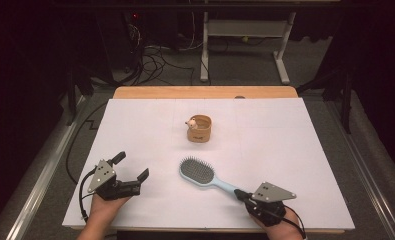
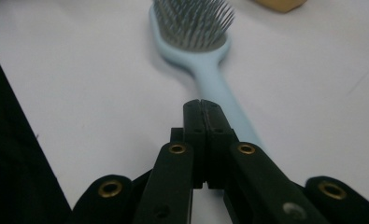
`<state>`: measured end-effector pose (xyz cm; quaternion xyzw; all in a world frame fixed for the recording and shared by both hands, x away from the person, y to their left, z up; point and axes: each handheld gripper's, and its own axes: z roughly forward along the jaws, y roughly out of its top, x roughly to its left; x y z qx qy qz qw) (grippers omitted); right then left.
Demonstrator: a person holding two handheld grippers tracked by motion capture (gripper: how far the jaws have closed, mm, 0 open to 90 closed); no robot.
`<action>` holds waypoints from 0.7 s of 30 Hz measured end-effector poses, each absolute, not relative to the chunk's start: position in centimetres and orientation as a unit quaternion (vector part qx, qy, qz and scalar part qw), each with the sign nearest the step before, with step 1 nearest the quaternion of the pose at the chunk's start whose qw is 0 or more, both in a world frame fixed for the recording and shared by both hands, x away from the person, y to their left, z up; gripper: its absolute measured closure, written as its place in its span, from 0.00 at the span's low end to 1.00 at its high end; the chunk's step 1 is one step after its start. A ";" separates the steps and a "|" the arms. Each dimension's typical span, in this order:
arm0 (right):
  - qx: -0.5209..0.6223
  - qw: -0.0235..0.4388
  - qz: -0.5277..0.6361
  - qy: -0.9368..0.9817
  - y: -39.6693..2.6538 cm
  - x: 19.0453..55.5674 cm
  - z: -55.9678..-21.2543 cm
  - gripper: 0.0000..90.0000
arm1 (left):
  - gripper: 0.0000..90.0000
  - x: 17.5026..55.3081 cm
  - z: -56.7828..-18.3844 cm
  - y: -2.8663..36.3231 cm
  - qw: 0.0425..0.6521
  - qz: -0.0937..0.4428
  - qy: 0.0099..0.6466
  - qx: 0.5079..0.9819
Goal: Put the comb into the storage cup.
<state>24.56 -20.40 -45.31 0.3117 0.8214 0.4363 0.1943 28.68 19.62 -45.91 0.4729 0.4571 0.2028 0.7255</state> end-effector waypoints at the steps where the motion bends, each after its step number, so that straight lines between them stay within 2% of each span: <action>1: 0.322 0.203 0.442 0.812 -21.0 24.7 -45.1 1.00 | 0.02 28.7 -45.9 19.6 0.725 0.200 0.458 0.473; 5: 0.359 0.231 0.455 0.781 -23.5 25.6 -44.7 0.96 | 0.02 28.7 -45.9 19.6 0.726 0.197 0.459 0.472; 11: 0.397 0.236 0.451 0.764 -25.4 26.7 -45.2 0.89 | 0.03 28.7 -45.9 19.5 0.726 0.194 0.459 0.474; 12: 0.403 0.238 0.451 0.760 -25.8 27.0 -45.4 0.83 | 0.03 28.6 -45.9 19.5 0.726 0.194 0.457 0.476; 17: 0.409 0.235 0.458 0.754 -25.8 27.0 -45.3 0.68 | 0.02 28.7 -46.1 19.4 0.723 0.189 0.460 0.480; 19: 0.409 0.230 0.462 0.753 -25.8 27.0 -45.4 0.65 | 0.02 28.7 -46.2 19.4 0.723 0.187 0.460 0.480; 20: 0.406 0.236 0.455 0.756 -25.6 27.0 -45.4 0.59 | 0.02 28.6 -46.2 19.3 0.723 0.186 0.459 0.482; 21: 0.405 0.237 0.455 0.757 -25.5 27.0 -45.5 0.58 | 0.02 28.7 -46.2 19.3 0.722 0.186 0.459 0.483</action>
